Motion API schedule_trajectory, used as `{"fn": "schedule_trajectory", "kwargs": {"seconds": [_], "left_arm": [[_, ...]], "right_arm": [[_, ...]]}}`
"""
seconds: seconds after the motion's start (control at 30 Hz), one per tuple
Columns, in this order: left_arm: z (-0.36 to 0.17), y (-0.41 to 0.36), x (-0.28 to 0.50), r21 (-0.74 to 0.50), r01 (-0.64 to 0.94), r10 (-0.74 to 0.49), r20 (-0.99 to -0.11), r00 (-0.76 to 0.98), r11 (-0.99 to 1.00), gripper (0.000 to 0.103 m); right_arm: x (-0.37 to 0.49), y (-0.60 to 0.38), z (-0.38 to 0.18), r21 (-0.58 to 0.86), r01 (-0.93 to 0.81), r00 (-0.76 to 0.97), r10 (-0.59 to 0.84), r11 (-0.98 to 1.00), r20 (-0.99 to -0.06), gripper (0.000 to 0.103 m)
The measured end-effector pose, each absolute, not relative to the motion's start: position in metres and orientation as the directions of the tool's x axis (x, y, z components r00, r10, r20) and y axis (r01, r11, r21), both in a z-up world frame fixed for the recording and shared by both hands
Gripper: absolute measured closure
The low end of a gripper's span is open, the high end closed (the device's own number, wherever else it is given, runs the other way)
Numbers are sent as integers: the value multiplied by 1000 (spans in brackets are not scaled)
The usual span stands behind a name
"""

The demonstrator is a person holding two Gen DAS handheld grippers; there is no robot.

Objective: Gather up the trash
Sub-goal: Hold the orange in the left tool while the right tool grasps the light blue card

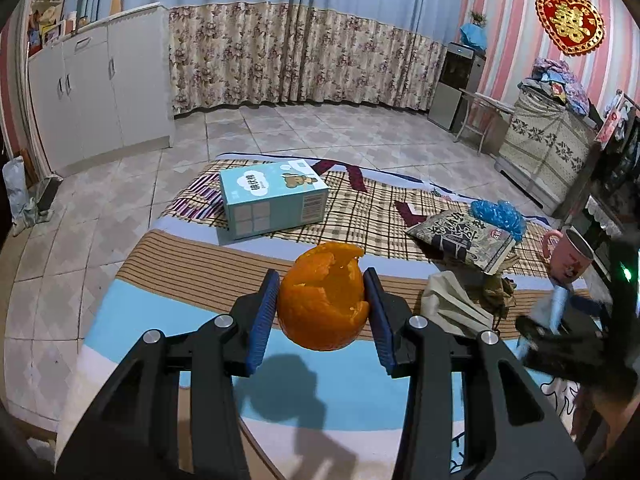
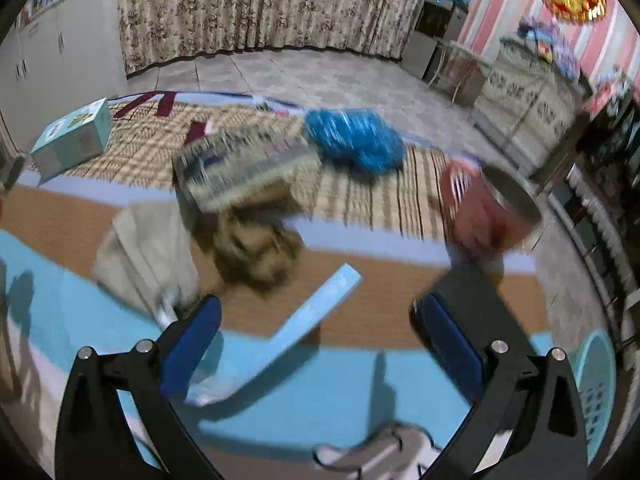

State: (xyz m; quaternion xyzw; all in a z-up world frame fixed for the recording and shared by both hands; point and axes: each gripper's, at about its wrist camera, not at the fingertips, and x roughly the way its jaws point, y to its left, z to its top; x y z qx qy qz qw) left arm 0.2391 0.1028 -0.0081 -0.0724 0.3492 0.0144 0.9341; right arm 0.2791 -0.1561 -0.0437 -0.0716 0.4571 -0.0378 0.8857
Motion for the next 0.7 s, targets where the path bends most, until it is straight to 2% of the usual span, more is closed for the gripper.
{"fn": "schedule_trajectory", "kwargs": {"seconds": [0.3,0.6,0.7], "left_arm": [[-11,87,239,-105,-58,-26,-661,750,993,61],[-17,84,239,-66,-63,2,-674,739,996,61],[-16,80,238,-49,-56,9,-671,742,997,61]], "right_arm": [[247,-186,-69,-9,4,571,-9,1000,-821,4],[235,-203,-72,-21,2,564,-19,1000,-825,4],[223,-204,-59,-12,-30,607,8,999,-795,4]]}}
